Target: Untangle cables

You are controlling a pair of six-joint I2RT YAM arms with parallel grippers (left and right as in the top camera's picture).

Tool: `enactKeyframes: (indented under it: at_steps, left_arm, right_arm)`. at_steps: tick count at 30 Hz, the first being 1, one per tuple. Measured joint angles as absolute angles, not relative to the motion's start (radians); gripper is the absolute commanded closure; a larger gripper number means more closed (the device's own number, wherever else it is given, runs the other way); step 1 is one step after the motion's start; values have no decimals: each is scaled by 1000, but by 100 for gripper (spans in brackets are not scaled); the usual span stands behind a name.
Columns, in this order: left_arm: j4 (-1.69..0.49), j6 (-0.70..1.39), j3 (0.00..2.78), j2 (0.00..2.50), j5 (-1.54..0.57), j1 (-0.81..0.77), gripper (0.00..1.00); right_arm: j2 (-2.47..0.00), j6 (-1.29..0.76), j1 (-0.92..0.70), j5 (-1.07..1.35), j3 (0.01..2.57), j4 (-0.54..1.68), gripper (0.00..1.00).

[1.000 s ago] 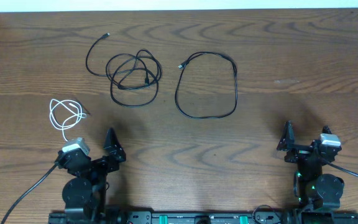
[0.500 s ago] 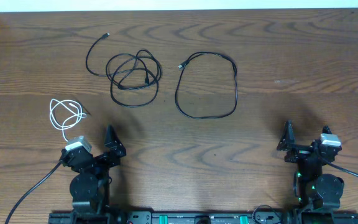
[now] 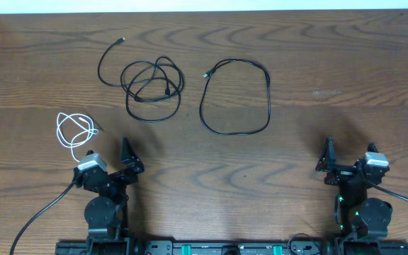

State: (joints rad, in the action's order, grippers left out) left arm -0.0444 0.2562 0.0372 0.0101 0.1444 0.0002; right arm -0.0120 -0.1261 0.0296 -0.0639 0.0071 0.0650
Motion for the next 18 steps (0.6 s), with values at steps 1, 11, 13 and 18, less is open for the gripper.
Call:
enactKeyframes:
  at_steps: [1, 11, 13, 18]
  left_arm:
    - [-46, 229, 37, 10, 129, 0, 5]
    - [-55, 34, 37, 10, 20, 0, 5]
    - [-55, 22, 37, 10, 9, 0, 5]
    - [-56, 10, 37, 10, -2, 0, 5]
  right_arm:
    - [-12, -126, 30, -64, 7, 65, 1]
    - [-12, -126, 30, -64, 7, 65, 1]
    - [-12, -126, 30, -64, 7, 65, 1]
    - [-12, -126, 30, -64, 7, 65, 1]
